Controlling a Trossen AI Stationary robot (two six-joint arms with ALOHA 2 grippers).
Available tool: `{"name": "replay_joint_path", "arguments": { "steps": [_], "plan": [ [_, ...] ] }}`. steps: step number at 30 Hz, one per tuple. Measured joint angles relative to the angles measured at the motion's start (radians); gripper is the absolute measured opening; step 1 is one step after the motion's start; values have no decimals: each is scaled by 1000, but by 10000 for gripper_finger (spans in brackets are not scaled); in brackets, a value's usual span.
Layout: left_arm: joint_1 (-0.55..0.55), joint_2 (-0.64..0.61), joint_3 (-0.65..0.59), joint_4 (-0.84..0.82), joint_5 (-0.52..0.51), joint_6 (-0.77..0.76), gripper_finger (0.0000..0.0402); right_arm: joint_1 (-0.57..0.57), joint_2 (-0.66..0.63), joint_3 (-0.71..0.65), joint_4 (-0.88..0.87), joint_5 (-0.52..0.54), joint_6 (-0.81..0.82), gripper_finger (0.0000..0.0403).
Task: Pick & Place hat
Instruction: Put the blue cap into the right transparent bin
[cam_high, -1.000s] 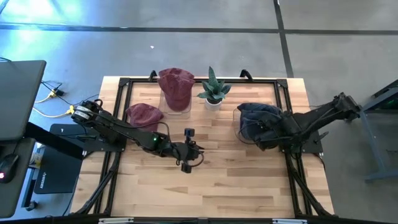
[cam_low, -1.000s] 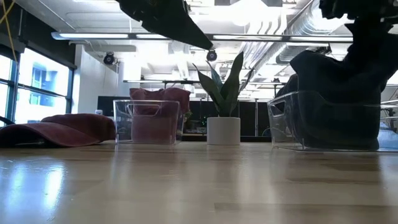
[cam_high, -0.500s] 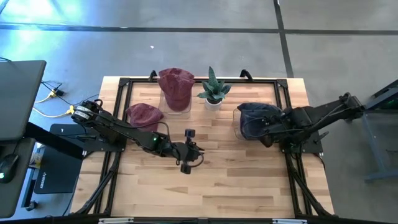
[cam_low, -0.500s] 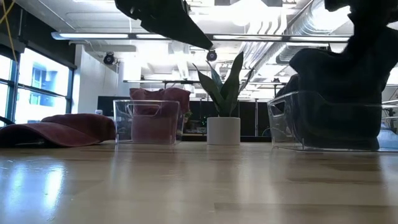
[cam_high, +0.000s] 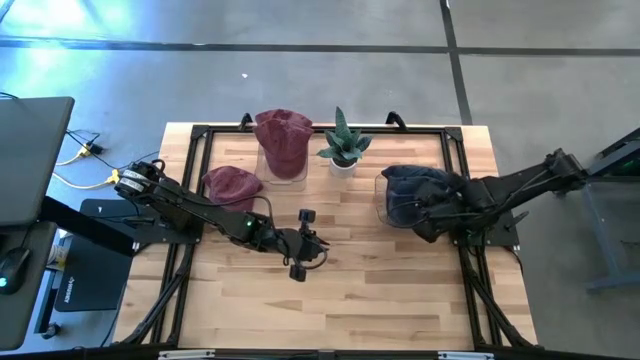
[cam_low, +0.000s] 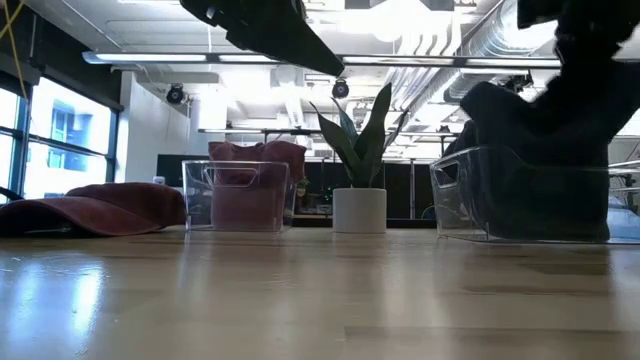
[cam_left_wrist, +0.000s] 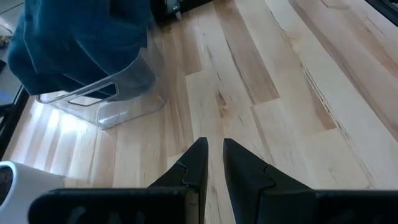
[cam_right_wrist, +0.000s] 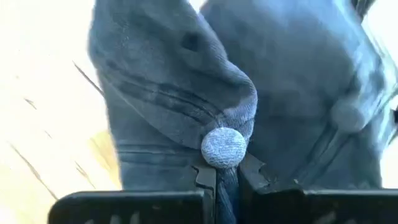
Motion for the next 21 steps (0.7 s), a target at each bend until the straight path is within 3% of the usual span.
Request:
{"name": "replay_joint_path", "arguments": {
  "steps": [7, 11, 18, 21],
  "plan": [
    [0, 0, 0, 0, 1, 3, 46, 0, -2, 117, -65, 82, -78, 9],
    [0, 0, 0, -2, 11, 3, 46, 0, -5, 121, -74, 56, -80, 30],
    [0, 0, 0, -6, 73, 3, 46, 7, -15, 121, -42, -112, -140, 127],
    [0, 0, 0, -7, 80, 4, 46, 7, -37, 121, -19, -121, -204, 177]
  ]
}}
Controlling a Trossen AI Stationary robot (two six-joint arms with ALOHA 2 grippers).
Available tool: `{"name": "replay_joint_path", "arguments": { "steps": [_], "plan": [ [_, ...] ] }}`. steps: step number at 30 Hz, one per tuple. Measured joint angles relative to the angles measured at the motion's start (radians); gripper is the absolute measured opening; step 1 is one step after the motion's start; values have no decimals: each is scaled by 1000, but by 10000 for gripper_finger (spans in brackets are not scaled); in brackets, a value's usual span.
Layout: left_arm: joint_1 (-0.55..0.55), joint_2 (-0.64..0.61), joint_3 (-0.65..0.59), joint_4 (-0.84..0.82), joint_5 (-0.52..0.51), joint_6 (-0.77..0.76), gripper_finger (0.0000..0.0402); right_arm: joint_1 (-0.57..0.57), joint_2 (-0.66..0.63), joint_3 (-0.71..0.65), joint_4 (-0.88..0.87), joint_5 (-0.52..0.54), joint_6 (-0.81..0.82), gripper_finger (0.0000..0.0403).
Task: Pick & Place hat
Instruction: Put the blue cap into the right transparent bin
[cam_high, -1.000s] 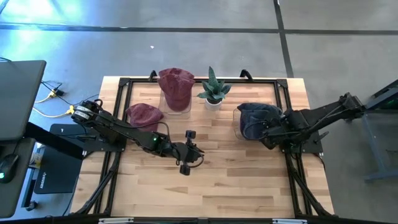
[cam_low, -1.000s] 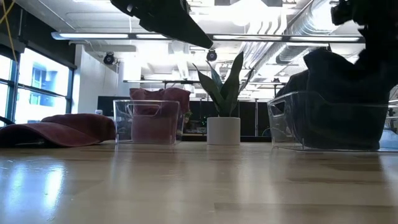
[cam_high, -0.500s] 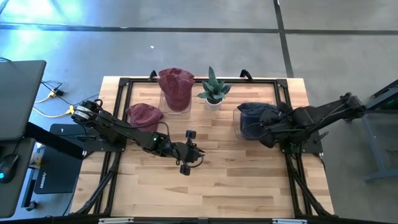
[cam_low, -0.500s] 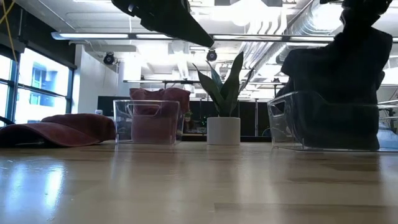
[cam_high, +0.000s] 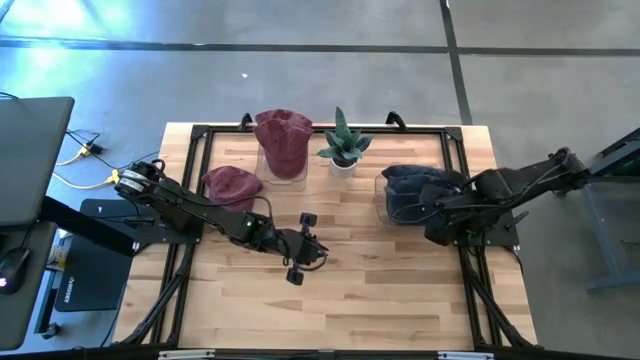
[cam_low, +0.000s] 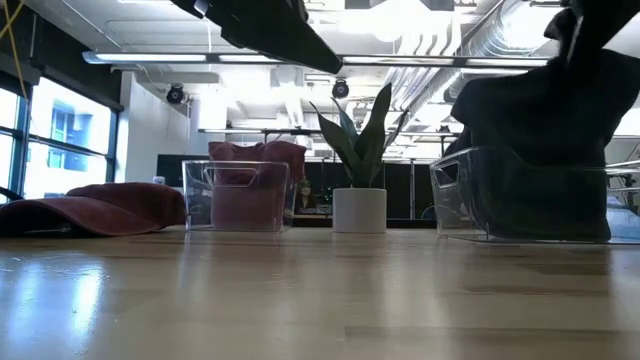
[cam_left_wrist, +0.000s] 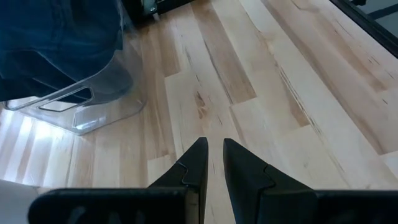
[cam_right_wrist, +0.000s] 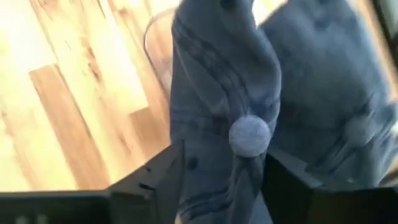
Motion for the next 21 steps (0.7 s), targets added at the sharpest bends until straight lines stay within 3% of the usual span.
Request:
{"name": "replay_joint_path", "arguments": {
  "steps": [3, 7, 11, 16, 19, 21],
  "plan": [
    [0, 0, 0, 0, 0, 0, 46, -1, -2, 0, 41, 48, -125, 209],
    [0, 0, -1, 1, 0, 0, 46, -16, 16, 0, 104, 51, -222, 208],
    [0, 0, -1, 1, 0, 0, 46, -32, 32, 0, 109, 33, -236, 156],
    [0, 0, -1, -1, 32, 0, 46, -30, 15, 0, 122, -124, -236, 36],
    [0, 0, -1, -1, 57, 2, 46, -15, -21, 0, 187, -234, -236, 32],
    [0, 0, -1, -2, 70, 2, 46, -12, -42, 0, 227, -255, -219, 58]
  ]
}}
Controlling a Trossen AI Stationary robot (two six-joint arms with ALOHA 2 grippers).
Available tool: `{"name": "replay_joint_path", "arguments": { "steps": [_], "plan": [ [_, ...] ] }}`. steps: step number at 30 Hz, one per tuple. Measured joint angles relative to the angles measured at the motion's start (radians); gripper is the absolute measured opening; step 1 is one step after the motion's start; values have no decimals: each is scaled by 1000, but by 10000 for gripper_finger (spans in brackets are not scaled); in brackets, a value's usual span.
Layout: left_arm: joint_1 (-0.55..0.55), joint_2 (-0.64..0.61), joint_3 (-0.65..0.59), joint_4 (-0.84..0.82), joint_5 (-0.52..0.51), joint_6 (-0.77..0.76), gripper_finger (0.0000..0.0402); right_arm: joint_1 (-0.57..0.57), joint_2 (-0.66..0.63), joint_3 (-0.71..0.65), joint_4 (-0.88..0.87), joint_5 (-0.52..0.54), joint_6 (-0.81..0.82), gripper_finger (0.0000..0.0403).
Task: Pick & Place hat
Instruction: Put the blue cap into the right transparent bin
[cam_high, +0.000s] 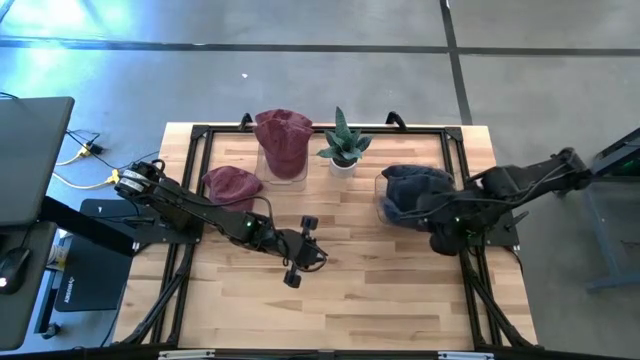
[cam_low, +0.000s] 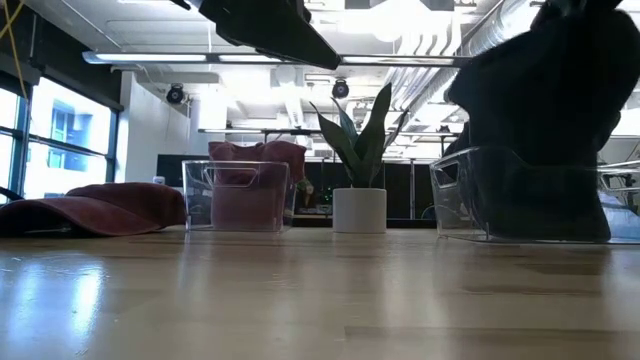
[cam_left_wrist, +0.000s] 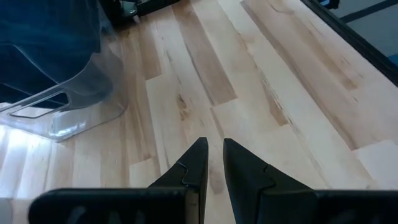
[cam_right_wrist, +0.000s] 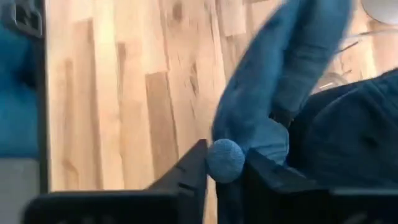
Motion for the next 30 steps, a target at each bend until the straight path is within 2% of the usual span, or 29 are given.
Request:
{"name": "replay_joint_path", "arguments": {
  "steps": [5, 8, 12, 14, 17, 24, 25, 28, 30],
  "plan": [
    [0, 0, 0, -3, 3, 0, 46, -2, -30, 0, -45, 92, 146, 161],
    [0, 0, 0, -4, 3, 0, 46, -4, -29, 0, -72, 95, 167, 213],
    [0, 0, 0, -7, 7, -1, 46, -5, -26, 0, -131, 126, 172, 242],
    [0, 0, 0, -6, 8, -1, 46, -4, -26, 0, -181, 124, 206, 233],
    [0, 0, 0, -6, 8, -1, 46, -4, -26, 0, -276, 121, 263, 192],
    [0, 0, 0, -6, 8, -1, 46, -4, -26, -14, -332, 78, 294, 22],
    [0, 0, 0, -6, 8, -1, 46, -4, -26, -19, -331, 60, 293, 12],
    [0, 0, 0, -6, 8, -1, 46, -4, -26, -22, -352, 14, 356, 24],
    [0, 0, 0, -6, 8, -1, 46, -3, -27, -17, -379, 19, 377, 25]
  ]
}}
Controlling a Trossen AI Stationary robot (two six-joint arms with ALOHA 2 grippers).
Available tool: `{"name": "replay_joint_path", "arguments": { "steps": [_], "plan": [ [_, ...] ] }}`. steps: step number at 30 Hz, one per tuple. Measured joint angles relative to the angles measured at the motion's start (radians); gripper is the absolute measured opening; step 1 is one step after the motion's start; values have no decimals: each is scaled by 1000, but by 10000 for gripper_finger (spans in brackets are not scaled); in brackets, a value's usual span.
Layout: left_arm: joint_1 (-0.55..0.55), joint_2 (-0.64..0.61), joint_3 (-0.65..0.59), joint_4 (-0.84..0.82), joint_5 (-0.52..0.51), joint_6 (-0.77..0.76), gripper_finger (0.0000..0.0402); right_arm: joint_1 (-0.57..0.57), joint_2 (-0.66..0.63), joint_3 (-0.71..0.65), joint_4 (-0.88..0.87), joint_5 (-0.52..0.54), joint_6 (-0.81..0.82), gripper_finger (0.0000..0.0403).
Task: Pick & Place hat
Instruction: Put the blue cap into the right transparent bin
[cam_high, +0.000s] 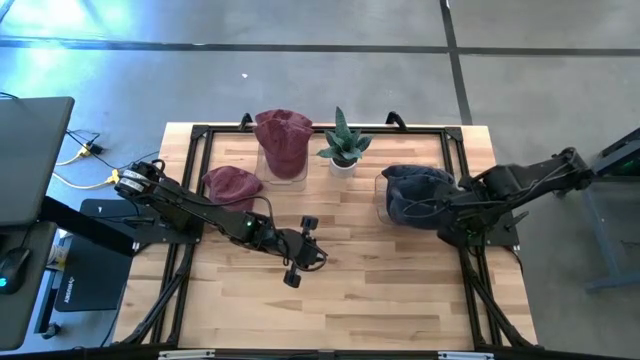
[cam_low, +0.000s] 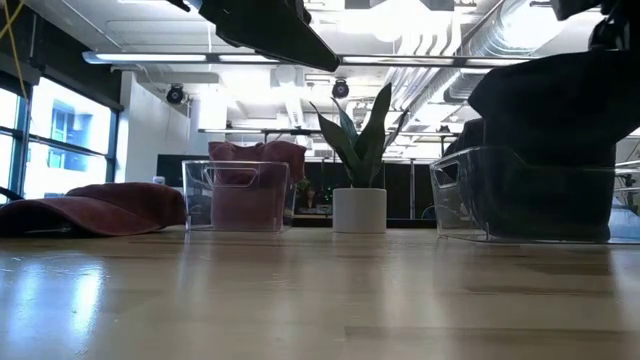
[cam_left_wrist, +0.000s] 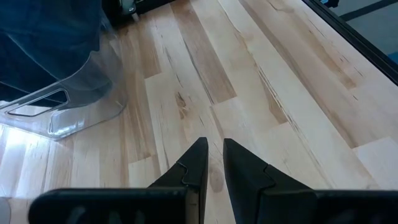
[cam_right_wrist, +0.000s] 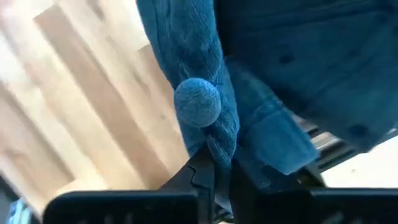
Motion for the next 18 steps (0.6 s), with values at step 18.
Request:
{"name": "replay_joint_path", "arguments": {
  "steps": [18],
  "plan": [
    [0, 0, 0, 2, 0, 0, 46, -27, -24, -46, 24, 206, -56, 72]
  ]
}}
